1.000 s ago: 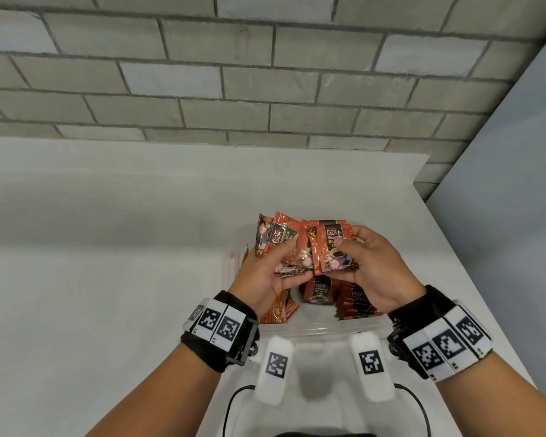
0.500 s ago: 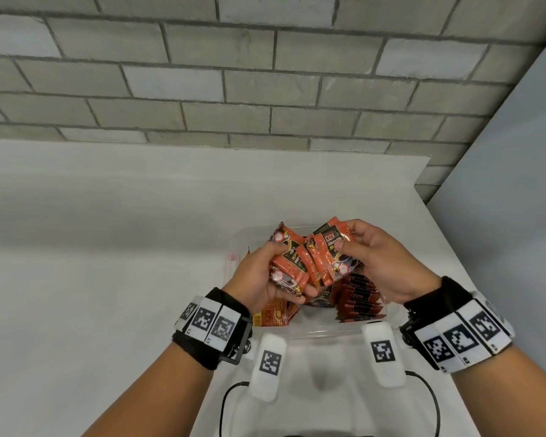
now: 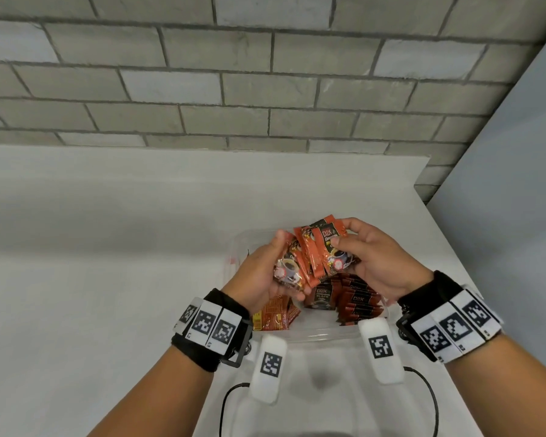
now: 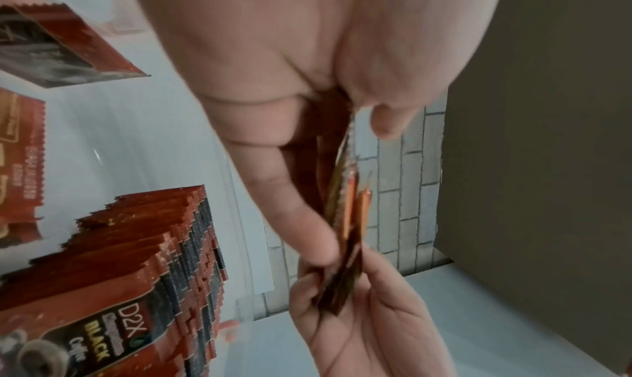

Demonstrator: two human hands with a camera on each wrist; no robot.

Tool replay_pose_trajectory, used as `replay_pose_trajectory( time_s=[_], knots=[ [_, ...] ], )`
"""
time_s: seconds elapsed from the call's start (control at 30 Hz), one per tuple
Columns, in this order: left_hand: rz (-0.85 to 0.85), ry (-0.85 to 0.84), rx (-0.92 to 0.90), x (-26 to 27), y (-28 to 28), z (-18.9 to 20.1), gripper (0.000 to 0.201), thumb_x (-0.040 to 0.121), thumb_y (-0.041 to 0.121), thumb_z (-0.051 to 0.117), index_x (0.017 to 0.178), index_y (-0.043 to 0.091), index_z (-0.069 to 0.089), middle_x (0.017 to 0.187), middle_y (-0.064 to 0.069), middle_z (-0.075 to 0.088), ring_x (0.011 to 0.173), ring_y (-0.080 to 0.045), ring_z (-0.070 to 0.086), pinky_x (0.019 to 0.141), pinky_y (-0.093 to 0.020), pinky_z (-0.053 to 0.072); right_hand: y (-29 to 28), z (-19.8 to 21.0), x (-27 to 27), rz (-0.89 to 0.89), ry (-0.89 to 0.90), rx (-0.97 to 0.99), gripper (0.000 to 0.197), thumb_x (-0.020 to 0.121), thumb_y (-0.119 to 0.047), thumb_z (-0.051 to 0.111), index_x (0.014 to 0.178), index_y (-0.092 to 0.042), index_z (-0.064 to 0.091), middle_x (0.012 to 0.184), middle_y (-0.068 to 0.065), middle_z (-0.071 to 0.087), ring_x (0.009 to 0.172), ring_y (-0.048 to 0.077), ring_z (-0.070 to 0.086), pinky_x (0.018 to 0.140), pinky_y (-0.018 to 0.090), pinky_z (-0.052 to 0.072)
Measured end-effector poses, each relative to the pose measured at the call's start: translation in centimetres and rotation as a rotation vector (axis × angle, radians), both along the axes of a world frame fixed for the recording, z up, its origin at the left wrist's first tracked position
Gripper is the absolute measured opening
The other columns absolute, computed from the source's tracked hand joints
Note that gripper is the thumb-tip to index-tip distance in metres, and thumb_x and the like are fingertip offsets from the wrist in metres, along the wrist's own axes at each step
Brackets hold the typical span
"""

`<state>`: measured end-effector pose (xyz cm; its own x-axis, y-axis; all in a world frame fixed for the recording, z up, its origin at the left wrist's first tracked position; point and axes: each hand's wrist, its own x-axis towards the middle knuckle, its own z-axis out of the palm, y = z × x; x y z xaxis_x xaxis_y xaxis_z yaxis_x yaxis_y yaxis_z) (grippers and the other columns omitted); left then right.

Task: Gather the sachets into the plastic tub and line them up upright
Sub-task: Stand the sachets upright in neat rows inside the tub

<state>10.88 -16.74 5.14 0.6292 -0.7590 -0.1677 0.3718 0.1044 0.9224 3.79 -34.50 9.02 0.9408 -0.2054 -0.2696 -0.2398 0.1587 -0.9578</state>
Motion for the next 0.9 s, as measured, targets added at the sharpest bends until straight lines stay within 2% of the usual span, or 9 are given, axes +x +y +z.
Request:
replay_pose_trajectory(
  time_s=[0.07,0.17,0.3,0.4,0.5,0.63,0.7,0.8,0.9],
  knots=[
    [0.128,0.004,-0.059,-0.1,-0.5,-0.2,0.048,0.085,0.047,0.042,0.119,0.016,0.055,0.101,-0.013,0.070,0.086,-0.023,0.069,0.071,-0.033,0.059,0.1,0.0,0.2,-0.046,-0.016,0.014,0.018,0.094,-0.006,0.051,0.110,-0.014,0.056,0.091,0.005,0.070,0.075,0.014,0.066,0.069,0.030,0.056],
    [0.232,-0.172,0.032,-0.6,-1.3,-0.6,0.051,0.087,0.054,0.036,0.127,0.024,0.048,0.116,0.000,0.068,0.110,-0.014,0.063,0.098,-0.038,0.049,0.9,0.2,0.4,-0.035,-0.015,0.018,0.022,0.095,-0.008,0.050,0.116,-0.012,0.056,0.094,0.005,0.069,0.075,0.012,0.067,0.074,0.032,0.057],
    [0.206,-0.157,0.043,-1.4,-2.1,-0.4,0.073,0.082,0.076,0.034,0.133,0.024,0.046,0.124,0.000,0.064,0.119,-0.015,0.058,0.106,-0.046,0.041,2.2,0.4,0.5,-0.008,-0.028,0.032,0.026,0.097,-0.010,0.049,0.122,-0.010,0.054,0.098,0.007,0.068,0.080,0.014,0.067,0.079,0.035,0.056],
    [0.186,-0.091,-0.060,-1.1,-2.0,-0.1,0.069,0.084,0.063,0.049,0.137,0.018,0.041,0.121,0.001,0.064,0.114,-0.013,0.060,0.097,-0.037,0.049,2.4,0.7,0.3,0.001,-0.082,0.088,0.030,0.097,-0.008,0.047,0.126,-0.008,0.052,0.103,0.009,0.067,0.085,0.016,0.066,0.082,0.038,0.055],
    [0.113,0.059,-0.220,-1.3,-1.9,0.9,0.060,0.084,0.040,0.066,0.131,0.008,0.048,0.106,-0.003,0.070,0.099,-0.014,0.066,0.080,-0.026,0.054,3.2,0.8,0.1,0.046,-0.130,0.060,0.030,0.095,-0.008,0.048,0.125,-0.009,0.053,0.111,0.007,0.067,0.095,0.016,0.066,0.080,0.029,0.055],
    [0.124,0.240,-0.247,-1.5,-2.0,1.2,0.016,0.085,0.015,0.056,0.094,0.007,0.068,0.088,-0.009,0.071,0.085,-0.021,0.067,0.084,-0.037,0.054,3.4,0.8,0.3,0.069,-0.128,-0.529,0.030,0.091,-0.025,0.061,0.121,-0.027,0.060,0.123,-0.005,0.056,0.110,0.006,0.056,0.086,0.022,0.052],
    [0.103,0.334,-0.288,-1.4,-1.9,1.0,0.018,0.081,0.016,0.056,0.081,0.006,0.070,0.086,-0.014,0.068,0.079,-0.024,0.067,0.077,-0.040,0.056,3.0,1.1,0.2,0.092,-0.087,-0.731,0.044,0.088,-0.034,0.062,0.131,-0.031,0.051,0.133,-0.005,0.043,0.118,0.003,0.047,0.087,0.017,0.048],
    [0.130,0.430,-0.298,-1.1,-1.7,0.8,0.019,0.075,0.014,0.054,0.066,0.008,0.069,0.073,-0.012,0.066,0.069,-0.023,0.064,0.073,-0.038,0.053,2.7,2.0,-0.3,0.190,-0.181,-0.844,0.079,0.076,-0.053,0.065,0.143,-0.038,0.028,0.150,-0.012,0.023,0.138,0.006,0.022,0.111,0.031,0.029],
    [0.109,0.429,-0.283,-1.1,-1.9,1.0,0.006,0.070,0.009,0.060,0.070,0.008,0.065,0.066,-0.008,0.062,0.061,-0.019,0.061,0.062,-0.030,0.050,3.2,3.0,-0.7,0.455,-0.243,-1.032,0.111,0.063,-0.051,0.081,0.142,-0.052,0.003,0.152,-0.025,0.000,0.141,-0.001,-0.001,0.116,0.030,0.010]
  ],
)
